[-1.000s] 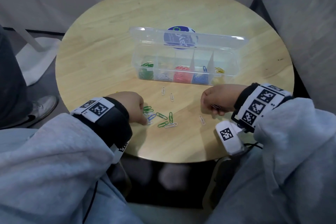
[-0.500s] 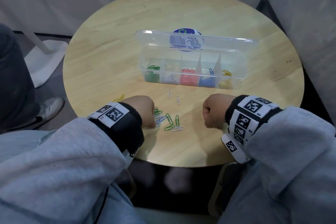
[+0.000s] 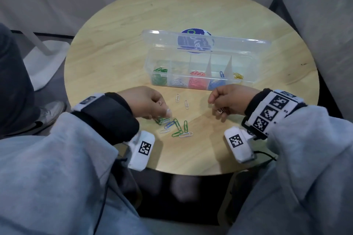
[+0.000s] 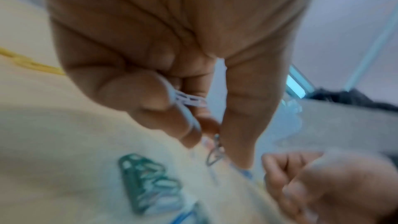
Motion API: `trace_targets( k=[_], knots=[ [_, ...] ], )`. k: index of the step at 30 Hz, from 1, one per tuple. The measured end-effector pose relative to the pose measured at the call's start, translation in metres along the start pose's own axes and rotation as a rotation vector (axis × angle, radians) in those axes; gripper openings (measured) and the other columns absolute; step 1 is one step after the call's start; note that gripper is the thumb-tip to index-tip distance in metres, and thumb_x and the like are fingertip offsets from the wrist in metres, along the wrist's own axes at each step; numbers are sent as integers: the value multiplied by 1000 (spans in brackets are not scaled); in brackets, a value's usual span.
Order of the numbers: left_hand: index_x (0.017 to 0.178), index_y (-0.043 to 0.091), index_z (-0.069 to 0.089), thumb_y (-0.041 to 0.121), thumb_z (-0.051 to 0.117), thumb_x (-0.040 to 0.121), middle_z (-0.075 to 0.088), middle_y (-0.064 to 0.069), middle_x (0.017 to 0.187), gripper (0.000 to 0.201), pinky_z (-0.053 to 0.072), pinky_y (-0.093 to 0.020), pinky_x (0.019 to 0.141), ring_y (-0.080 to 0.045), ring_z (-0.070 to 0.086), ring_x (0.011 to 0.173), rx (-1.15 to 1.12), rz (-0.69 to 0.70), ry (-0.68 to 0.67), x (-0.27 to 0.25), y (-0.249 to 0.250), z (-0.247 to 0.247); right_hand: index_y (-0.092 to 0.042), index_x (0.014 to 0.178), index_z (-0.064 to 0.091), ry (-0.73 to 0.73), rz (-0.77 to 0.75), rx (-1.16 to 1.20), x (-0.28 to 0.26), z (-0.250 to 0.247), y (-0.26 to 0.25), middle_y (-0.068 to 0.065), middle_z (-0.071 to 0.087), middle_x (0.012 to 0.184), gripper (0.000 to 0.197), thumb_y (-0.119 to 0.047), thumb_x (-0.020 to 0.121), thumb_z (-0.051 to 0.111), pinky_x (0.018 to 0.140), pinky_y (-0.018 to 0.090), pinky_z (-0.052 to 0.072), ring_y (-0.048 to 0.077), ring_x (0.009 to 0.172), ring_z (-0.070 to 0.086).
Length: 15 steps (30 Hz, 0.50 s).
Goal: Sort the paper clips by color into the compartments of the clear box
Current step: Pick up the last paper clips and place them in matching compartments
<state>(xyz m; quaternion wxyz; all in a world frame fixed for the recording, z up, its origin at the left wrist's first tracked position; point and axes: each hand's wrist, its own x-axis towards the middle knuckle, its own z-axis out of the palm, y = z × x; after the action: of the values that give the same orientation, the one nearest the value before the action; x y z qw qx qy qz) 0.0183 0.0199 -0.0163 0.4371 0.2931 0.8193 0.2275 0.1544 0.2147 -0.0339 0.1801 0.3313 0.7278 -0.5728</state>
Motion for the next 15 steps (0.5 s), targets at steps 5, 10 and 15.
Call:
trace_targets(
  k=[5, 10, 15],
  knots=[
    [61, 11, 47, -6, 59, 83, 61, 5, 48, 31, 45, -10, 45, -2, 55, 42, -530, 102, 79, -5, 4, -15, -5, 75, 54, -5, 4, 184, 3, 4, -3, 4, 54, 42, 32, 9, 90, 30, 35, 16, 42, 14, 39, 51],
    [80, 14, 57, -4, 50, 89, 58, 4, 51, 22, 45, -10, 42, -4, 54, 41, -790, 81, 85, -4, 5, -17, -6, 69, 49, -173, -48, 88, -2, 15, -7, 8, 50, 51, 27, 8, 90, 43, 38, 17, 39, 15, 44, 48],
    [89, 9, 63, 1, 37, 90, 45, 0, 65, 27, 44, -12, 41, -5, 51, 43, -977, 30, 64, -2, 5, -17, -23, 66, 55, -147, -219, -551, -8, 31, -10, -8, 50, 56, 22, -13, 78, 70, 52, 17, 36, 2, 44, 41]
  ],
)
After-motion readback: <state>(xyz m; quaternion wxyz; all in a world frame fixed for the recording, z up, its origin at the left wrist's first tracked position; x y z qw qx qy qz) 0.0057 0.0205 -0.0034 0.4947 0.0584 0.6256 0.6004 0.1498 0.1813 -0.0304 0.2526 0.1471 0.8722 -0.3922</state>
